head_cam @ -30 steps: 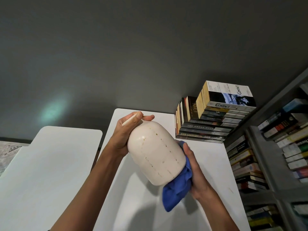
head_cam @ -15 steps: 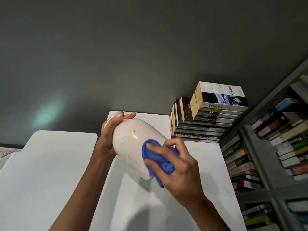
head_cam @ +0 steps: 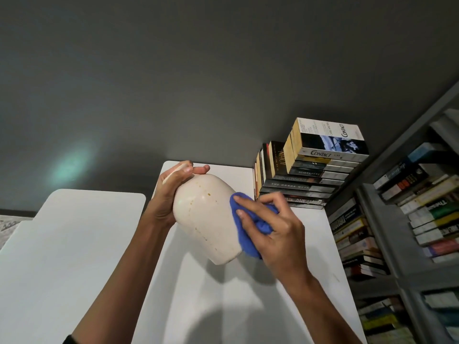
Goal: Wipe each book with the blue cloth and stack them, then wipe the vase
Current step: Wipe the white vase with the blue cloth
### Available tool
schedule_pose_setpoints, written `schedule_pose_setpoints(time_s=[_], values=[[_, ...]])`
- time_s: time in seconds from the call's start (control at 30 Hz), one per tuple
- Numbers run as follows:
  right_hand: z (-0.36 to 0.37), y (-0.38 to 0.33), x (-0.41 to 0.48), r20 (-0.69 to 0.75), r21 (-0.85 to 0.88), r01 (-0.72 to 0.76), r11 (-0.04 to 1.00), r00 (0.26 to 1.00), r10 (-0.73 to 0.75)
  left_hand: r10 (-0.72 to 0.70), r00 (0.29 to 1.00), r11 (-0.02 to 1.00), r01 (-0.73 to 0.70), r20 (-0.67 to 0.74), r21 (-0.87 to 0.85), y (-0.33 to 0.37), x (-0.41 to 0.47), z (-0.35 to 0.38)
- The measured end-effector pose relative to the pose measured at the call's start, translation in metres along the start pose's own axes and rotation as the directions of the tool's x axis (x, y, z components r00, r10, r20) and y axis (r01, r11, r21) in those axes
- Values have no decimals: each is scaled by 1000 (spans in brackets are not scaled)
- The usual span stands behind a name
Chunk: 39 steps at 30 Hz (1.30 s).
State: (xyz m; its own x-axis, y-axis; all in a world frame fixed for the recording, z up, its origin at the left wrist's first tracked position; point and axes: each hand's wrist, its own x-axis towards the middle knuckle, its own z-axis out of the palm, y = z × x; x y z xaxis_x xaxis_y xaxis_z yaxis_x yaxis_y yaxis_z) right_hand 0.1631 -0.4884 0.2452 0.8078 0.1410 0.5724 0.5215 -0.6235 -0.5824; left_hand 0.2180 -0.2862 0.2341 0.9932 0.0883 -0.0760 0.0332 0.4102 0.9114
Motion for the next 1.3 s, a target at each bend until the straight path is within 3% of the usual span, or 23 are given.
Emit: schedule_pose_setpoints(time_s=[0.07, 0.2, 0.37, 0.43, 0.53, 0.6, 0.63, 0.7, 0.8, 0.9, 0.97, 1.03, 1.17, 1.3], values=[[1, -5, -1, -34, 29, 16, 999, 999, -15, 0, 1000, 999, 0, 7, -47, -2, 0, 0], [0, -13, -21, 55, 58, 181, 982, 981, -184, 15, 998, 993, -7, 67, -115, -3, 4, -6], [-1, 11, -9, 51, 214, -144, 966, 989, 136, 27, 978, 989, 4, 205, -148, 1, 2, -4], [-2, 18, -6, 166, 377, -333, 864, 942, 290, 8, 967, 976, 47, 254, -210, 0, -1, -4], [-3, 23, -9, 422, 573, -605, 553, 796, 434, -6, 949, 950, 105, 316, -295, -2, -4, -5], [-2, 23, -11, 485, 626, -662, 412, 745, 459, -6, 945, 940, 116, 327, -320, -2, -5, -4], [-2, 21, -10, 484, 640, -660, 394, 744, 460, -6, 946, 942, 115, 325, -317, -3, -4, -4], [-2, 16, -6, 424, 624, -606, 495, 793, 437, -6, 948, 947, 107, 317, -302, -3, -3, -3], [-4, 7, -2, 245, 464, -427, 776, 904, 351, 9, 955, 954, 80, 296, -287, -2, -1, -2], [-5, -5, -17, 72, 236, -153, 960, 988, 140, 36, 973, 985, 4, 228, -174, 5, 0, 1], [-2, -6, -35, 39, 142, -23, 990, 999, 18, 67, 993, 996, -62, 93, -58, 10, 0, 6], [3, 1, -46, 29, 92, -29, 995, 999, 27, 72, 997, 997, -71, 15, -6, 13, -1, 10], [12, 13, -10, -82, 106, -189, 976, 977, 198, 35, 999, 988, -37, 14, 152, 11, -7, 28], [16, 1, 2, -96, 69, -78, 995, 992, 84, -31, 998, 989, 24, 46, 144, 6, -12, 34]])
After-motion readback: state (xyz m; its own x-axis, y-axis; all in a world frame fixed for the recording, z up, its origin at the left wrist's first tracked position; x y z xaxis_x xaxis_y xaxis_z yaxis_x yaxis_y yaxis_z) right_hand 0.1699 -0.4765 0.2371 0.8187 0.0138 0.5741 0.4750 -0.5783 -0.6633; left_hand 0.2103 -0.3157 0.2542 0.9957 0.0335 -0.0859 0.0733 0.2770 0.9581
